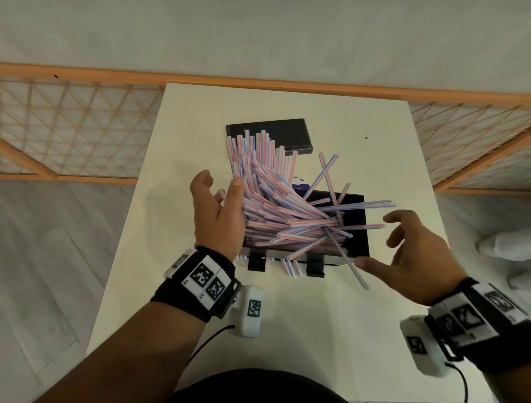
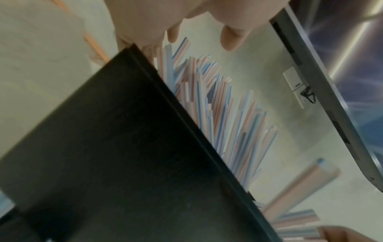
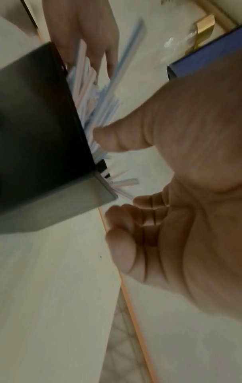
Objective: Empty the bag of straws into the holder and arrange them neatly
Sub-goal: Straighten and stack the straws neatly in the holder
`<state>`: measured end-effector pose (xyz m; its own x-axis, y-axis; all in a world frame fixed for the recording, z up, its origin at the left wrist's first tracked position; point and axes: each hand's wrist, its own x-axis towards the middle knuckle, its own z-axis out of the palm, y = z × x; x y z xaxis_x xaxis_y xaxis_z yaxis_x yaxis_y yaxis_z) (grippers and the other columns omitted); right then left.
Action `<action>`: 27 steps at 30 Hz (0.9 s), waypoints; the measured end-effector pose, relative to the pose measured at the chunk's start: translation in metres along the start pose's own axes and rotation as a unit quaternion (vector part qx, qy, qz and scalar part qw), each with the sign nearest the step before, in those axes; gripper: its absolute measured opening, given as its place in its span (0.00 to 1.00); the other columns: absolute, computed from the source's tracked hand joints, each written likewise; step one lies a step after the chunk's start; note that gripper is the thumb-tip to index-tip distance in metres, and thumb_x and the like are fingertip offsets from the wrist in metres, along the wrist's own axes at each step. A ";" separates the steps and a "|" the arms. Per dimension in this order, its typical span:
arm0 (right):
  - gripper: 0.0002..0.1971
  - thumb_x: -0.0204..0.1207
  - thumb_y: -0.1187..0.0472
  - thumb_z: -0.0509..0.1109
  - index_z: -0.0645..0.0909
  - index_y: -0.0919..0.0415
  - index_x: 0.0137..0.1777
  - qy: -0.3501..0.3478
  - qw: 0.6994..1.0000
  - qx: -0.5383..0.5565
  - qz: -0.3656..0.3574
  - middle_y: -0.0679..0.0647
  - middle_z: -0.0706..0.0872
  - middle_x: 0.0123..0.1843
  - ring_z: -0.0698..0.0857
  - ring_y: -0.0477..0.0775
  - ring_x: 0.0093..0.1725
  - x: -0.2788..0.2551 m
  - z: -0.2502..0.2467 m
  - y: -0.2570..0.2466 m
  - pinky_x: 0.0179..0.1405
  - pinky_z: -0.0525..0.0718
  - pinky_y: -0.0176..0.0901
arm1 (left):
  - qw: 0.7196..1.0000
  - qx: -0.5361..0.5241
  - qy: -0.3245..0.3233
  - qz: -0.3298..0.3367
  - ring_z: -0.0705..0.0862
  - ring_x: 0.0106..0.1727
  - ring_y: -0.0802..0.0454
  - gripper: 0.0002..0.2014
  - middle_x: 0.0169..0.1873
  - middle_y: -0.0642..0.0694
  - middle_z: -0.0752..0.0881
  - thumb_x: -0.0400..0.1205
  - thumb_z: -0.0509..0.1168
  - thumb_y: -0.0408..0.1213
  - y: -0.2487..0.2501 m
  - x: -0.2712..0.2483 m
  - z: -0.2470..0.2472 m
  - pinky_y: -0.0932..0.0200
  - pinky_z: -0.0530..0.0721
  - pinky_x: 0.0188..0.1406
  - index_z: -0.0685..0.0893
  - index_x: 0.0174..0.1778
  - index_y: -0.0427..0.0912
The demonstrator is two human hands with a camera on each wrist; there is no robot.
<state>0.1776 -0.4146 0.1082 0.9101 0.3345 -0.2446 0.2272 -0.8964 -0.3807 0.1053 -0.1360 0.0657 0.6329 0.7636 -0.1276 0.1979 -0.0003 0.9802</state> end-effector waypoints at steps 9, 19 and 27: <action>0.26 0.60 0.43 0.84 0.79 0.50 0.55 0.003 0.990 0.047 -0.131 0.40 0.78 0.43 0.77 0.40 0.37 0.022 0.028 -0.044 0.36 0.69 0.26 | 1.000 0.007 -0.015 -0.010 0.77 0.49 0.73 0.23 0.61 0.50 0.72 0.90 0.60 0.43 -0.012 -0.006 0.001 0.86 0.69 0.45 0.67 0.77 0.35; 0.16 0.78 0.51 0.64 0.88 0.59 0.55 -0.045 0.961 0.026 -0.273 0.58 0.86 0.48 0.86 0.64 0.48 0.038 0.060 -0.090 0.46 0.86 0.54 | 0.999 -0.032 -0.032 -0.004 0.80 0.47 0.77 0.27 0.55 0.57 0.79 0.85 0.60 0.53 -0.009 -0.009 0.002 0.71 0.76 0.54 0.69 0.75 0.39; 0.13 0.74 0.66 0.73 0.81 0.63 0.57 0.008 0.947 0.006 -0.320 0.60 0.79 0.47 0.83 0.69 0.38 0.027 0.068 -0.130 0.33 0.85 0.58 | 0.992 -0.125 -0.028 -0.001 0.83 0.46 0.59 0.31 0.47 0.52 0.81 0.82 0.57 0.59 -0.005 -0.010 0.001 0.54 0.82 0.51 0.72 0.66 0.33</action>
<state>0.1486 -0.2694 0.0901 0.5921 0.8041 0.0540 0.7309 -0.5075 -0.4564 0.0990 -0.1443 0.0618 0.6751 0.7260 -0.1309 0.0120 0.1666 0.9860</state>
